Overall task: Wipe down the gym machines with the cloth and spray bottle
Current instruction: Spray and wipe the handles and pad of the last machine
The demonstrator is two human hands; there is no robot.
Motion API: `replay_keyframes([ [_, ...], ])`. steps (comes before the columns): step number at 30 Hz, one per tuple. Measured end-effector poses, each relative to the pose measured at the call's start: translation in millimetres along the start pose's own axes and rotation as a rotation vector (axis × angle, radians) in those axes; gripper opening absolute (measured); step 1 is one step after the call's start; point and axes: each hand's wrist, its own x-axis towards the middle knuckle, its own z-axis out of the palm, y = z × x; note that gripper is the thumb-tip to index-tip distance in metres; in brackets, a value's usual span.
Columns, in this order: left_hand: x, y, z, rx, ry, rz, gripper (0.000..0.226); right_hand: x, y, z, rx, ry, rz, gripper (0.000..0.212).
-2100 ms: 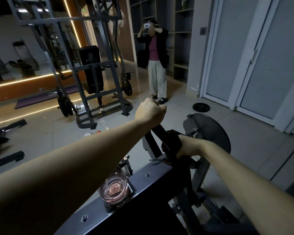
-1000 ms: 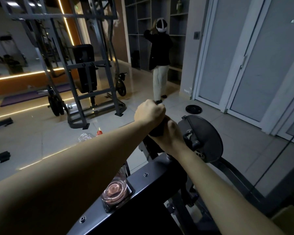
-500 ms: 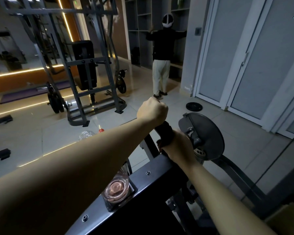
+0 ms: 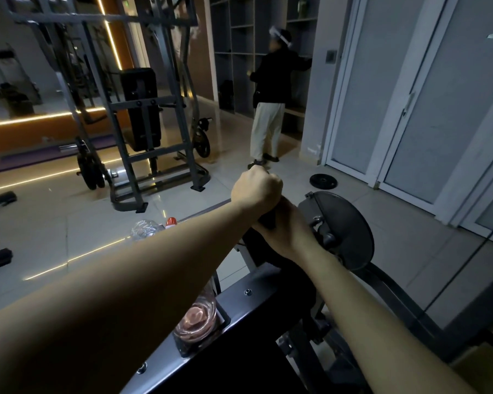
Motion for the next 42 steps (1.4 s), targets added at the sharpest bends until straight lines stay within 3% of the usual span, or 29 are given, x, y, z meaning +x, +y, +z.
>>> replay_keyframes([
  [2, 2.4, -1.2, 2.5, -0.006, 0.003, -0.006, 0.042, 4.1, -0.7, 12.2, 0.054, 0.067, -0.014, 0.057],
  [9, 1.2, 0.5, 2.6, 0.017, 0.016, -0.008, 0.040, -21.5, 35.0, 32.3, 0.336, 0.140, 0.211, 0.040],
  [15, -0.9, 1.2, 0.6, -0.008, 0.023, -0.002, 0.041, -43.3, 43.7, 46.0, 0.354, 0.198, 0.166, 0.038],
  [17, -1.5, 1.2, 0.1, -0.003, 0.019, 0.001, 0.041, -52.1, 41.5, 53.5, 0.329, 0.228, 0.175, 0.035],
  [20, -3.3, 1.7, -0.7, -0.009, 0.025, -0.001, 0.041, -68.7, 37.6, 56.6, 0.170, 0.269, 0.222, 0.055],
  [25, -8.1, 3.5, -2.0, -0.008, 0.033, -0.016, 0.041, -89.3, 35.2, 52.7, -0.002, 0.184, 0.306, 0.060],
  [28, -10.3, 4.5, -4.1, -0.013, 0.050, -0.013, 0.038, -101.4, 36.4, 41.4, -0.072, 0.101, 0.254, 0.046],
  [31, -9.8, 5.2, -4.9, -0.033, 0.053, -0.015, 0.035, -99.1, 26.7, 18.5, 0.007, 0.172, 0.258, 0.023],
  [34, -9.4, 5.4, -4.8, -0.051, 0.054, -0.006, 0.030, -74.5, 23.1, 18.6, 0.225, 0.395, 0.360, 0.033],
  [36, -10.6, 5.2, -5.5, -0.041, 0.064, -0.005, 0.031, -72.0, 20.9, 43.2, 0.192, 0.262, 0.378, 0.059],
  [38, -11.1, 5.7, -4.3, -0.036, 0.069, -0.002, 0.030, -86.7, 23.2, 70.4, 0.013, 0.160, 0.384, 0.086],
  [40, -11.2, 6.1, -4.8, -0.038, 0.070, -0.004, 0.029, -104.7, 22.9, 76.4, -0.077, 0.134, 0.385, 0.090],
  [42, -12.2, 6.0, -5.8, -0.042, 0.077, -0.016, 0.030, -117.6, 25.0, 69.8, -0.096, 0.113, 0.369, 0.080],
])
